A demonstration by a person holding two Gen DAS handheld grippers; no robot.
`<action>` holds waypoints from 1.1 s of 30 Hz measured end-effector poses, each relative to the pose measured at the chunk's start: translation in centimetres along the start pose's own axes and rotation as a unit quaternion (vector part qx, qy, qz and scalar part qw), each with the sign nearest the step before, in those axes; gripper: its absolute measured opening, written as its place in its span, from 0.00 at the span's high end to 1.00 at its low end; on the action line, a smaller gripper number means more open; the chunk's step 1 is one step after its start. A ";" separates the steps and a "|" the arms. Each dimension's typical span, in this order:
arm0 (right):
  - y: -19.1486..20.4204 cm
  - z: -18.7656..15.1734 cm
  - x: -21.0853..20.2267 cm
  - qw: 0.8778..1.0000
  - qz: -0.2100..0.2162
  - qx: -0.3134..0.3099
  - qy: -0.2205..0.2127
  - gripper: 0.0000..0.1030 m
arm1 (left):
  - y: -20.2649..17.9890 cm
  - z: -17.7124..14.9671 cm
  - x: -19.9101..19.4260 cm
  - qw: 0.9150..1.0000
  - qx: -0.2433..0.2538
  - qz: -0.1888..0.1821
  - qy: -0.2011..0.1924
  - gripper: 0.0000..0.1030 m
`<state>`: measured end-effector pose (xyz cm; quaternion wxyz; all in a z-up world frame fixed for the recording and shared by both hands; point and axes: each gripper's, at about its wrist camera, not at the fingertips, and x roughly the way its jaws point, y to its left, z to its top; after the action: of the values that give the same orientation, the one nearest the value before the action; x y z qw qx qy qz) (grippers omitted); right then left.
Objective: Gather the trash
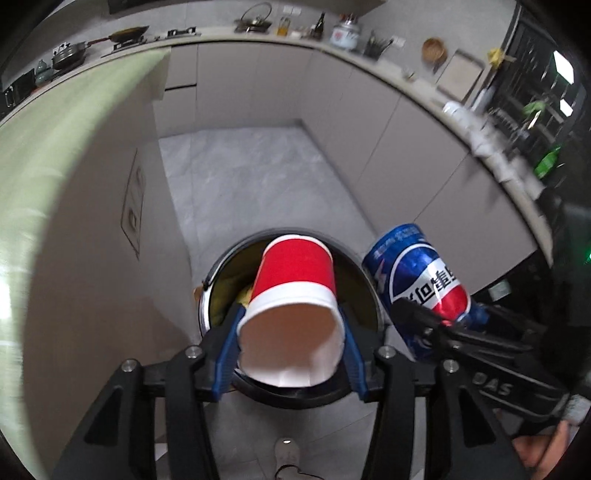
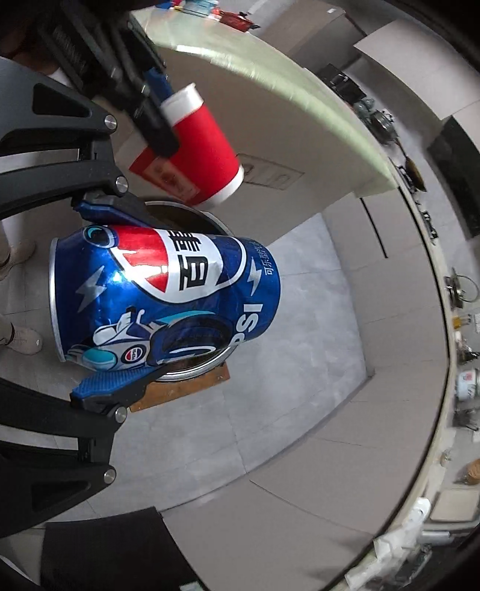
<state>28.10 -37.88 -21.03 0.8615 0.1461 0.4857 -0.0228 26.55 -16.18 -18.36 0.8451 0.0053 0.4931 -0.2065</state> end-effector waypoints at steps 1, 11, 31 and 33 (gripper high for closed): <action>-0.5 0.0 1.1 1.000 0.005 -0.005 0.010 0.34 | 0.0 -0.2 0.8 1.000 -0.006 0.008 0.002 0.37; -1.3 0.8 -1.7 0.999 -0.002 -0.040 0.000 0.33 | 0.1 0.2 -6.1 0.997 -0.049 0.060 -0.018 0.33; 12.4 -13.0 -22.7 0.989 -0.026 -0.083 -0.118 0.26 | 3.0 -12.8 -28.3 0.988 -0.044 0.098 -0.107 0.22; 13.7 -14.6 -23.9 0.988 -0.023 -0.093 -0.120 0.26 | 3.0 -13.2 -28.8 0.988 -0.049 0.100 -0.111 0.22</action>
<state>5.87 -23.20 -4.80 0.9226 0.0510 0.3821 -0.0146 4.31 -0.74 -1.70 0.9103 -0.0093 0.4025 -0.0959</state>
